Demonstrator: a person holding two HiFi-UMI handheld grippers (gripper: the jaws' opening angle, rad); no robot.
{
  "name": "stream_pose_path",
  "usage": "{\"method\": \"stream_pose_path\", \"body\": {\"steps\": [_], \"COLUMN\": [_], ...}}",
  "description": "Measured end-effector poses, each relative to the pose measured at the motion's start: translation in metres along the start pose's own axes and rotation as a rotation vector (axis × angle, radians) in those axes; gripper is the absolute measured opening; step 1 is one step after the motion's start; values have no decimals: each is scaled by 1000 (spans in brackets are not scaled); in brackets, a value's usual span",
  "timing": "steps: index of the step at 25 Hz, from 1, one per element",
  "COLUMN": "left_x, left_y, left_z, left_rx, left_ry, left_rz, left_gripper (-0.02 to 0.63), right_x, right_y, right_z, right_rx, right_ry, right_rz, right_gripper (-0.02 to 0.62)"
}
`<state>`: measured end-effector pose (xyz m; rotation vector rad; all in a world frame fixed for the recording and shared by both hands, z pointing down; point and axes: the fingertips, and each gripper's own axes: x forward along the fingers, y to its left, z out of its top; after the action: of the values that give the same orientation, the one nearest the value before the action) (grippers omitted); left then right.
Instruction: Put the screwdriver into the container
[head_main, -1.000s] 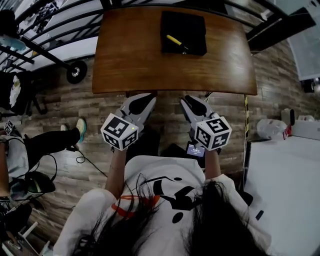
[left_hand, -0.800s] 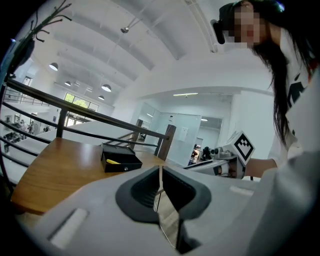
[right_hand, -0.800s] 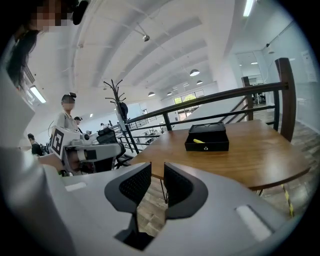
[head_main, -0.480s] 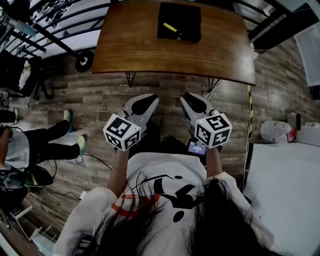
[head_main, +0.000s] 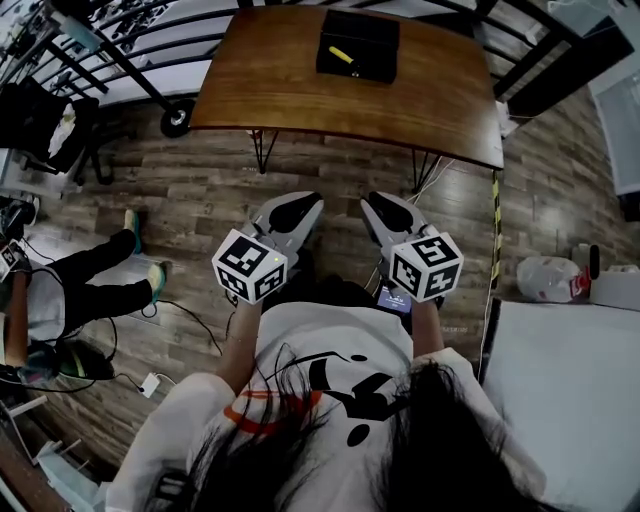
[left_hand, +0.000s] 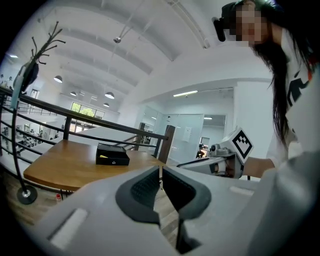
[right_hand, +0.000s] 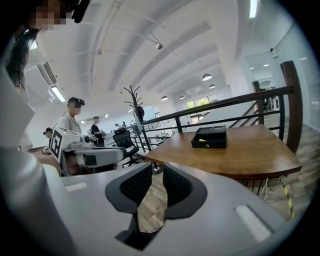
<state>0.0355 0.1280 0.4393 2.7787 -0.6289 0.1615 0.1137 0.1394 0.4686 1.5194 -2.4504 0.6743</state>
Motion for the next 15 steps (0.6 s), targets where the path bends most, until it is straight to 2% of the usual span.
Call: {"method": "stream_pose_path", "body": {"steps": [9, 15], "left_x": [-5, -15], "left_y": [-39, -48], "left_z": [-6, -8], "left_rx": [33, 46], "left_ry": [-10, -16], "left_rz": [-9, -2], "left_gripper": [1, 1], "right_x": [-29, -36], "right_y": [8, 19], "right_z": [-12, -15], "right_rx": [-18, -40], "right_ry": [-20, -30], "right_rz": [15, 26], "right_gripper": [87, 84]}}
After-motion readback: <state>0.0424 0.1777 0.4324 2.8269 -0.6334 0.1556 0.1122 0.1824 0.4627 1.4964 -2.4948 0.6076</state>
